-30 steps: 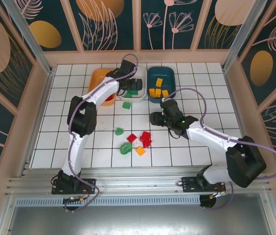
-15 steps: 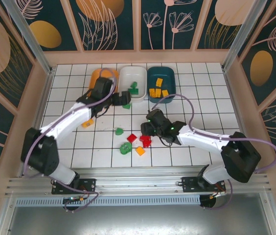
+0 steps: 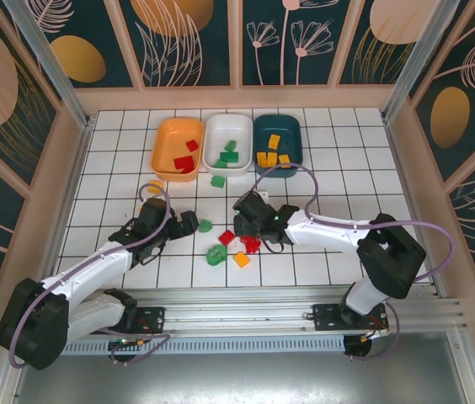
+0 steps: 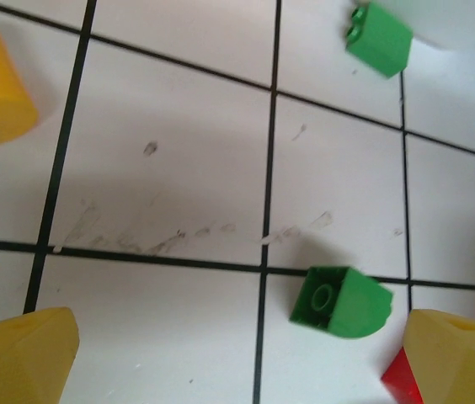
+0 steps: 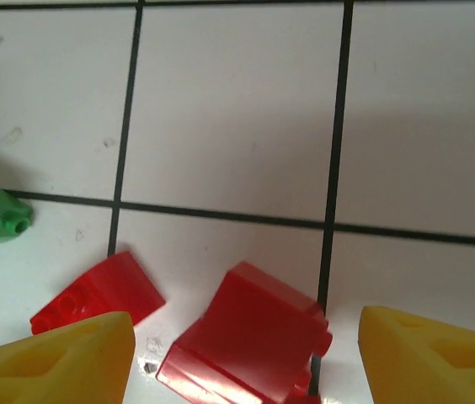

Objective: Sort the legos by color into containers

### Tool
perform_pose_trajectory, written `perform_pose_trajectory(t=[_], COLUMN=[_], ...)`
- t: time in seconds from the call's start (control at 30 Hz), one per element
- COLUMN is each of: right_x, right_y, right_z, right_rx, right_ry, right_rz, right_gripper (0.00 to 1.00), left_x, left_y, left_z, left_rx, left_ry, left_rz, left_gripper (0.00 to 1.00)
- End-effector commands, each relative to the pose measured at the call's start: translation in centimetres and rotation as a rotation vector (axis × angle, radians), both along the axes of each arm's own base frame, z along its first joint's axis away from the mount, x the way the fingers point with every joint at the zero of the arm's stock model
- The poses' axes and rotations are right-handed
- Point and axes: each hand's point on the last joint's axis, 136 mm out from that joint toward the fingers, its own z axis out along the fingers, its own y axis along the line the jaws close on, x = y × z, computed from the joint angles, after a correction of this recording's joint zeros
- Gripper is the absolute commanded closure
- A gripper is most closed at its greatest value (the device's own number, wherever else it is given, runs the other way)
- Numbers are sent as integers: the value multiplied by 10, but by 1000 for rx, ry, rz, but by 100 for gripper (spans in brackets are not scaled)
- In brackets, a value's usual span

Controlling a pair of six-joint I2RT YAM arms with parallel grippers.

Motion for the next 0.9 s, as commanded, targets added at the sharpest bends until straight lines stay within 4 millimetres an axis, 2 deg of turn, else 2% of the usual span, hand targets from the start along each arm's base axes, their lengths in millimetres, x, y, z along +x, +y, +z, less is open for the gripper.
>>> perform_pose_trajectory(t=[0.0,0.17,0.33,0.6,0.8,0.87], right_x=[-4,5,14,34,45,46], right_y=[0,-5,-3,12,25,29], right_z=[-11,-27,-34,-24,-21,-22], right_rx=[40,-29,-32,-9,30,32], right_ry=[39,50,49,-8,-21,-24], right_rz=[-111,-196,-202,-154,-96,-79], right_gripper=[28,30,35,44,61,63], left_x=[15,18,14,13,16,17], left_y=[-6,-12,-9,-5,-6,-6], left_z=[19,22,17,17,18,17], left_rx=[-41,-50,-39,-17,-4,0], left_ry=[-63,-59,-52,-55,-49,-47], left_rz=[16,-3,-3,4,1,2], left_gripper=[1,1,1,1,2,1])
